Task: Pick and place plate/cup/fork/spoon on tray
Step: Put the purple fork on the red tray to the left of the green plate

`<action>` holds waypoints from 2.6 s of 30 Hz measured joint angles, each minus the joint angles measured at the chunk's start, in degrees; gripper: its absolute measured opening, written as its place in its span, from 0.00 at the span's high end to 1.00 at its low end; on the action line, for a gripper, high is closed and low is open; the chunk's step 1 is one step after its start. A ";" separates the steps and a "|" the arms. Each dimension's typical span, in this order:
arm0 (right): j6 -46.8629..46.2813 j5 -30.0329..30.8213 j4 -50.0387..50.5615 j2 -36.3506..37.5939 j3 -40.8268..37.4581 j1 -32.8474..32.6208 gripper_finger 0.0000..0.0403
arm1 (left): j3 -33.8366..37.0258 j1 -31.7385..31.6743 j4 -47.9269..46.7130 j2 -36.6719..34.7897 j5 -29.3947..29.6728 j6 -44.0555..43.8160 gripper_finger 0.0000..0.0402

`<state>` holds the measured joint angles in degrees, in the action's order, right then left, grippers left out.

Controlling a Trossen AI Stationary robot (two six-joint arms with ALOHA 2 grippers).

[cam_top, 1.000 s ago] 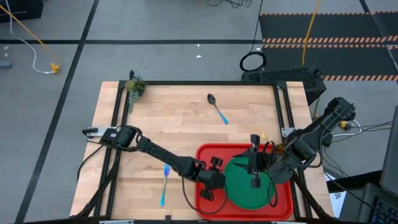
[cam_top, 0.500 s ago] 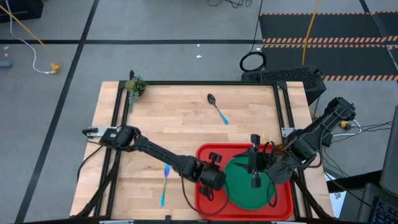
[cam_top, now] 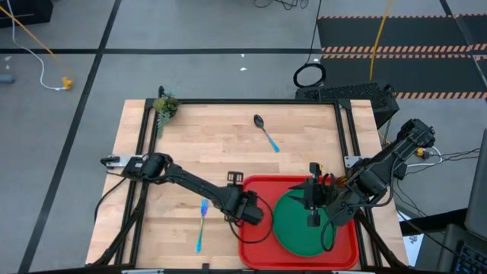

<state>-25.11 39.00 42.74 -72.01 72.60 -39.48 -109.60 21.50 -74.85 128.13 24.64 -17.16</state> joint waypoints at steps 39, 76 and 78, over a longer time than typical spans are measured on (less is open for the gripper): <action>7.62 -0.02 -11.76 0.02 -3.30 1.73 0.75 | 13.00 27.91 -14.98 -10.12 -4.31 -95.65 0.76; 28.83 -0.28 -21.28 0.00 -3.30 6.04 0.75 | 23.25 22.10 4.98 -7.60 -3.53 -108.01 0.56; 28.83 -0.28 -21.33 0.00 -3.30 6.03 0.75 | 23.91 22.23 5.72 -7.20 -3.51 -108.81 0.56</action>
<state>3.73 38.72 21.41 -72.01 69.30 -33.46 -85.69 43.73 -69.12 120.93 21.13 -125.97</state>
